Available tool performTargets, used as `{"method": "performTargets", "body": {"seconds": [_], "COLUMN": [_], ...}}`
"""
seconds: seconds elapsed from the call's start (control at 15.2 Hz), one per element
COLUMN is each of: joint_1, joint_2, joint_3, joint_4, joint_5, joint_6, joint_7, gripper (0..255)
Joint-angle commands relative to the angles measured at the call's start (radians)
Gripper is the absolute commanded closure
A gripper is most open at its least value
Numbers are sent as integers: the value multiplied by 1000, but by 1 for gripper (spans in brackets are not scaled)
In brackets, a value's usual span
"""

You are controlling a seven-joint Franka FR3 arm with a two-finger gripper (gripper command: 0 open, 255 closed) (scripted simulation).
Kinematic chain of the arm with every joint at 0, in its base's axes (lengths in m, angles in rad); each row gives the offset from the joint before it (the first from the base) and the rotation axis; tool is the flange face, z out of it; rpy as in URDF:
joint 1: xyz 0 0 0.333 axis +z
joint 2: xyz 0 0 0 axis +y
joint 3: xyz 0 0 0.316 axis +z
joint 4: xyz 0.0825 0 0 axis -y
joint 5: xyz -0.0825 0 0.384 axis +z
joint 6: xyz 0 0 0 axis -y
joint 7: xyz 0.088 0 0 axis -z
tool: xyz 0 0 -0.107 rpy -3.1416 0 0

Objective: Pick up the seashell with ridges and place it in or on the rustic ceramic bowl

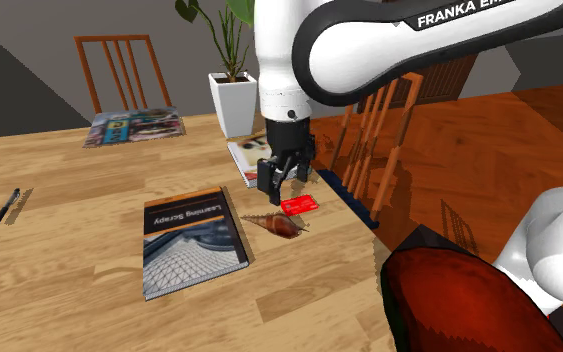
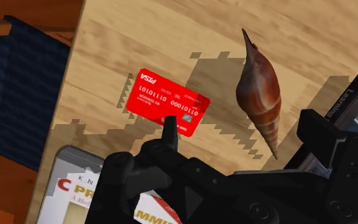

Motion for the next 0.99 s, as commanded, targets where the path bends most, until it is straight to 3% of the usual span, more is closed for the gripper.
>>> {"method": "performTargets", "body": {"seconds": [0.0, 0.2, 0.66, 0.92], "joint_1": [13, 33, 36, 36], "joint_2": [71, 153, 171, 171], "joint_3": [27, 52, 54, 54], "joint_4": [43, 92, 7, 7], "joint_5": [-19, -46, -54, -54], "joint_6": [7, 15, 116, 116], "joint_7": [34, 73, 80, 80], "gripper": [0, 0, 0, 0]}}
